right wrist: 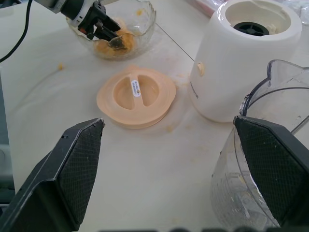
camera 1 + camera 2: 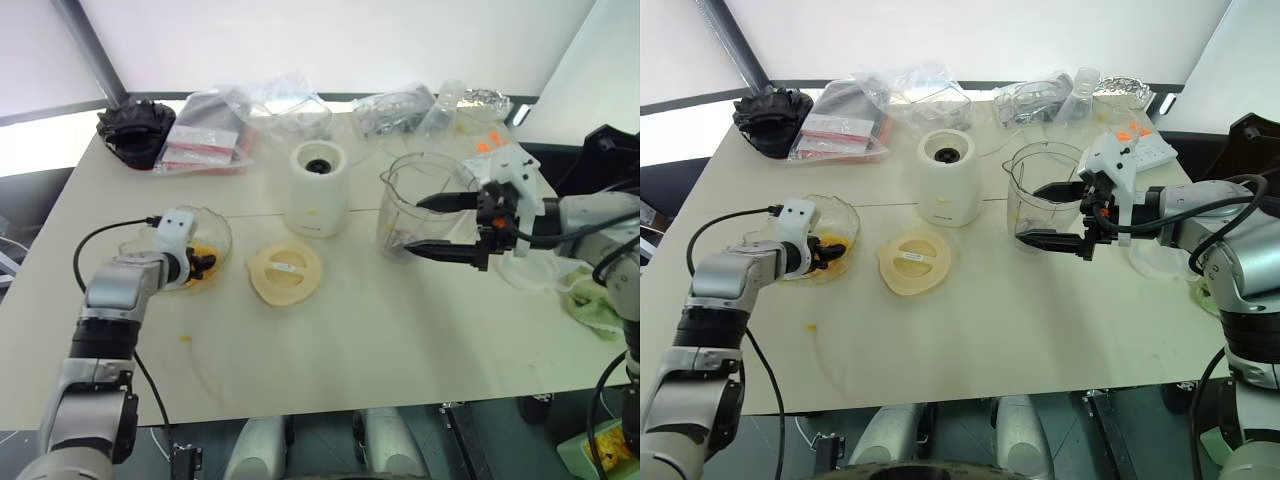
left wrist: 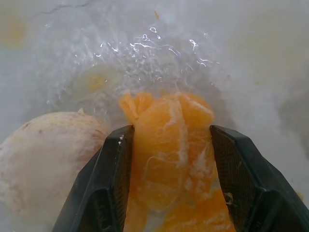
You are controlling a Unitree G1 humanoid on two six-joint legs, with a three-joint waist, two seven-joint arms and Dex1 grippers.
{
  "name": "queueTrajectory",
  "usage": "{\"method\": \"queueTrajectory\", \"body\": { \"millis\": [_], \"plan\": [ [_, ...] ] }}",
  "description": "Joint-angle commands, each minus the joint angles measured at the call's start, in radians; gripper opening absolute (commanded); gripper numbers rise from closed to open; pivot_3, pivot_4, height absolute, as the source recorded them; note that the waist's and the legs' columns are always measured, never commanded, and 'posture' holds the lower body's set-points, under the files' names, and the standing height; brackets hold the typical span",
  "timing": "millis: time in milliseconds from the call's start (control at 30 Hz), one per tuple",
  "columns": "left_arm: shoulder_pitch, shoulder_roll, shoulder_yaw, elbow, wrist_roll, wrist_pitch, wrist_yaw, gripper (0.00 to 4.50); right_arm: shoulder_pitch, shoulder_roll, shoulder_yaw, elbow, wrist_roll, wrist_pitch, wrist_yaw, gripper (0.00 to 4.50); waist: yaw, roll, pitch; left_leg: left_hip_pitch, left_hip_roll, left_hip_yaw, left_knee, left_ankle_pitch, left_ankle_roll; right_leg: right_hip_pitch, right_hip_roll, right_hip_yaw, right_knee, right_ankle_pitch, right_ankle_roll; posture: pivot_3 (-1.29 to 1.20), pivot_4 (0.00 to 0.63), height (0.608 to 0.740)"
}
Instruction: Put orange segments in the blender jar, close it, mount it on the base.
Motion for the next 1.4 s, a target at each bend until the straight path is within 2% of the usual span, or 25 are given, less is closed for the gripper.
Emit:
{"method": "queueTrajectory", "body": {
  "millis": [33, 133, 233, 700, 733, 833, 1067, 1400],
  "plan": [
    [-0.018, 0.000, -0.004, 0.039, 0.023, -0.027, -0.006, 2.54, -0.015, -0.006, -0.034, -0.026, 0.013, -0.006, -0.003, 4.50, -0.001, 0.000, 0.000, 0.000, 0.000, 0.000, 0.000, 0.000, 0.000, 0.000, 0.000, 0.000, 0.000, 0.000, 0.000, 0.00, 0.150, 0.740],
    [-0.024, -0.008, -0.010, 0.062, 0.030, -0.041, -0.011, 2.54, -0.016, -0.007, -0.033, -0.026, 0.013, -0.006, -0.004, 4.50, 0.000, 0.000, 0.000, 0.000, 0.000, 0.000, 0.000, 0.000, 0.000, 0.000, 0.000, 0.000, 0.000, 0.000, 0.000, 0.00, 0.150, 0.740],
    [-0.027, -0.013, -0.012, 0.072, 0.036, -0.047, -0.011, 1.76, -0.019, -0.008, -0.031, -0.025, 0.013, -0.005, -0.003, 4.50, 0.000, 0.000, 0.000, 0.000, 0.000, 0.000, 0.000, 0.000, 0.000, 0.000, 0.000, 0.000, 0.000, 0.000, 0.000, 0.00, 0.150, 0.740],
    [-0.016, -0.020, 0.019, 0.050, 0.036, -0.040, 0.001, 1.76, -0.024, -0.004, -0.023, -0.021, 0.007, -0.011, -0.003, 4.50, 0.000, 0.000, 0.000, 0.000, 0.000, 0.000, 0.000, 0.000, 0.000, 0.000, 0.000, 0.000, 0.000, 0.000, 0.000, 0.00, 0.150, 0.740],
    [-0.016, -0.020, 0.021, 0.048, 0.035, -0.039, 0.003, 1.20, -0.025, -0.004, -0.021, -0.019, 0.005, -0.013, -0.002, 4.50, 0.000, 0.000, 0.000, 0.000, 0.000, 0.000, 0.000, 0.000, 0.000, 0.000, 0.000, 0.000, 0.000, 0.000, 0.000, 0.00, 0.150, 0.740],
    [-0.015, -0.021, 0.024, 0.043, 0.039, -0.035, 0.012, 0.08, -0.027, -0.004, -0.019, -0.015, 0.002, -0.016, 0.001, 4.50, 0.000, 0.000, 0.000, 0.000, 0.000, 0.000, 0.000, 0.000, 0.000, 0.000, 0.000, 0.000, 0.000, 0.000, 0.000, 0.00, 0.150, 0.740],
    [0.006, -0.012, 0.061, -0.021, 0.027, -0.010, 0.024, 0.08, -0.028, -0.004, -0.016, -0.014, 0.000, -0.019, 0.004, 4.50, 0.000, 0.000, 0.000, 0.000, 0.000, 0.000, 0.000, 0.000, 0.000, 0.000, -0.001, 0.000, 0.000, 0.000, 0.000, 0.00, 0.150, 0.740],
    [0.024, 0.011, 0.207, -0.295, -0.046, 0.118, 0.054, 0.08, -0.034, -0.001, -0.005, 0.000, -0.011, -0.032, 0.016, 4.50, 0.000, 0.000, 0.000, -0.001, 0.000, 0.000, 0.000, 0.000, 0.000, 0.000, -0.001, 0.000, 0.000, 0.000, 0.000, 0.00, 0.150, 0.740]
  ]
}}
